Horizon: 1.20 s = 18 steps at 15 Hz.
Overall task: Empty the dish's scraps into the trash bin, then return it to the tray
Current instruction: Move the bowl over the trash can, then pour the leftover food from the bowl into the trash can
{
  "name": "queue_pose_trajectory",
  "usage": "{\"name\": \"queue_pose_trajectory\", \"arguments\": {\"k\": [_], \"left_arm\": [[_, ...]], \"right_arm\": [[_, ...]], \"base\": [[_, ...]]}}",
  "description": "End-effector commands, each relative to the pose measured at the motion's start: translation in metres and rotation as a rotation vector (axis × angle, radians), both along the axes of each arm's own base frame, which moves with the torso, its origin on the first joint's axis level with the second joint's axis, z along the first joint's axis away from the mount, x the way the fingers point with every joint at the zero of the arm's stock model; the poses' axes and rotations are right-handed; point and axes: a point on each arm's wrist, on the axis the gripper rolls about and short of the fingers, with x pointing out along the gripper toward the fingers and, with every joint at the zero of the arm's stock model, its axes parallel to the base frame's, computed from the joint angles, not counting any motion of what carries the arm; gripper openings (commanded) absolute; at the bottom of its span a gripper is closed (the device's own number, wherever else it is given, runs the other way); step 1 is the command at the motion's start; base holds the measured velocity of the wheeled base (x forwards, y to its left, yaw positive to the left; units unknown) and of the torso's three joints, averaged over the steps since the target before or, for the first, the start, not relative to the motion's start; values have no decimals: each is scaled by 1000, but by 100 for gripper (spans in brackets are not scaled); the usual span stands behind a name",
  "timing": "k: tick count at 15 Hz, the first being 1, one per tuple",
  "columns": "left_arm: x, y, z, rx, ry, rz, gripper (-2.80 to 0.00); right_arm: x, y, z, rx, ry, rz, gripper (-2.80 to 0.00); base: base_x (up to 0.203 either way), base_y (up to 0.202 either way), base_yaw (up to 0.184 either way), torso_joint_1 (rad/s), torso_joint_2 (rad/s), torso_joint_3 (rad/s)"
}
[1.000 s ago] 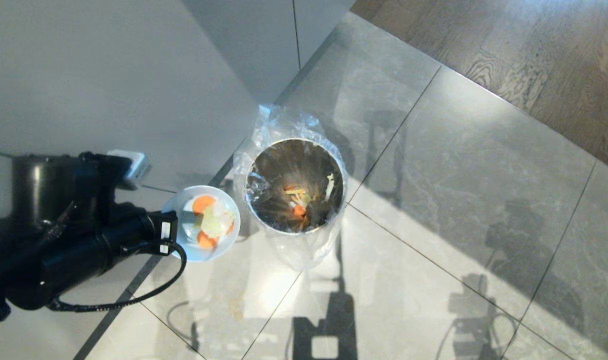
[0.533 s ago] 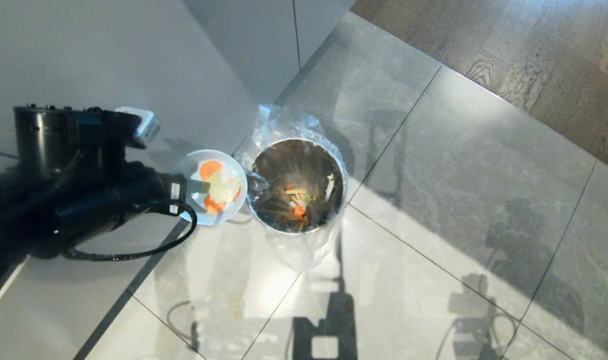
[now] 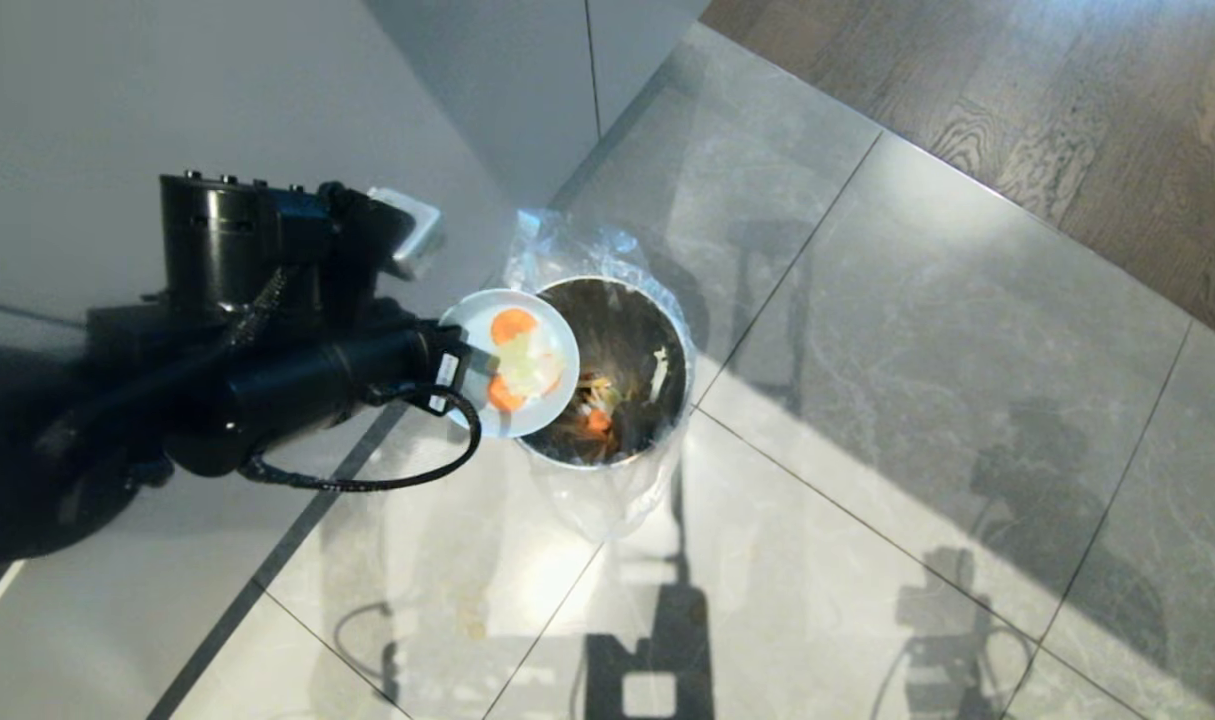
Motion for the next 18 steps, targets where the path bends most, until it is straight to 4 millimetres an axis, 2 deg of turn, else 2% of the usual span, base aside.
{"name": "queue_pose_trajectory", "arguments": {"k": [1, 4, 8, 13, 18], "left_arm": [[4, -16, -6, 66, -2, -56, -280], [3, -26, -10, 164, -45, -121, -280], [11, -33, -8, 320, -168, -169, -280], [15, -40, -8, 383, -253, -193, -280], [18, -41, 2, 658, -382, -182, -280]], "right_arm": [[0, 0, 0, 0, 0, 0, -280], [0, 0, 0, 1, 0, 0, -280], [0, 0, 0, 1, 0, 0, -280], [0, 0, 0, 1, 0, 0, -280], [0, 0, 0, 1, 0, 0, -280]], "base": [[0, 0, 0, 0, 0, 0], [0, 0, 0, 0, 0, 0], [0, 0, 0, 0, 0, 0], [0, 0, 0, 0, 0, 0], [0, 0, 0, 0, 0, 0]]}}
